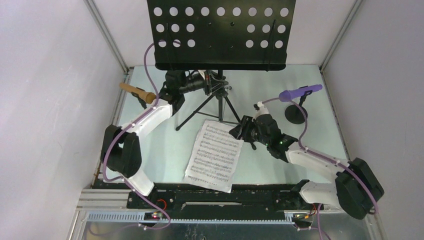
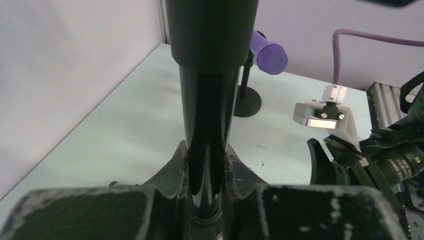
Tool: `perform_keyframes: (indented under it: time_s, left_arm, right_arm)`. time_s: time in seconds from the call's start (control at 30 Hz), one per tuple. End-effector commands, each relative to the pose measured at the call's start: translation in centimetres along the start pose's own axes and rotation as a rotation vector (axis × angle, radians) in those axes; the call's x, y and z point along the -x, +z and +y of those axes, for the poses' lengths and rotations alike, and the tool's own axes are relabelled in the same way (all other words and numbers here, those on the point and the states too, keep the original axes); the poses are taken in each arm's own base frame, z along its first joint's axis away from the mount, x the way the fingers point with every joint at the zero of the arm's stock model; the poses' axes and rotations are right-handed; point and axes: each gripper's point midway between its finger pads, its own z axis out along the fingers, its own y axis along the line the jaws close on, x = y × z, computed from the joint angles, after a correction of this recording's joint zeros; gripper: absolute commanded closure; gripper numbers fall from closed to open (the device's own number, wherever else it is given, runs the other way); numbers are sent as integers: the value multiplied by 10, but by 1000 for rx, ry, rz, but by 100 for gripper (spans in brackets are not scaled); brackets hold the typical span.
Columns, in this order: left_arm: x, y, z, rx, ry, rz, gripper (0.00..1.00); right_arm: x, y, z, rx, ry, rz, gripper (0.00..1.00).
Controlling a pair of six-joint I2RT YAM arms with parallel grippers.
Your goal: Pack up the instrument practice props
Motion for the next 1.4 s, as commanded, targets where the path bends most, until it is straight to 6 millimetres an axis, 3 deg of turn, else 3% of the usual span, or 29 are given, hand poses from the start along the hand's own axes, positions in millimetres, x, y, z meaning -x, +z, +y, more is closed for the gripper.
perform_keyframes:
  time_s: [0.0, 0.17, 0.67, 1.0, 1.17, 1.37]
  left_arm:
    - [24, -18, 9, 104, 113, -18, 100]
    - [24, -25, 7, 127, 123, -9, 100]
    - [25, -32, 9, 174, 84, 6, 100]
    - [46, -31, 47, 387, -101, 25, 100]
    - [46, -33, 59, 473, -167, 50, 100]
    - [31, -41, 65, 547, -181, 108, 100]
  right_arm:
    - [42, 18, 9, -4, 3, -115, 40]
    - [75, 33, -15, -97, 46, -181, 37]
    - [151, 78, -38, -177, -3, -221, 32]
    - [161, 90, -35, -131, -11, -169, 31]
    - [165, 92, -28, -109, -23, -158, 31]
    - [164, 87, -25, -124, -45, -150, 30]
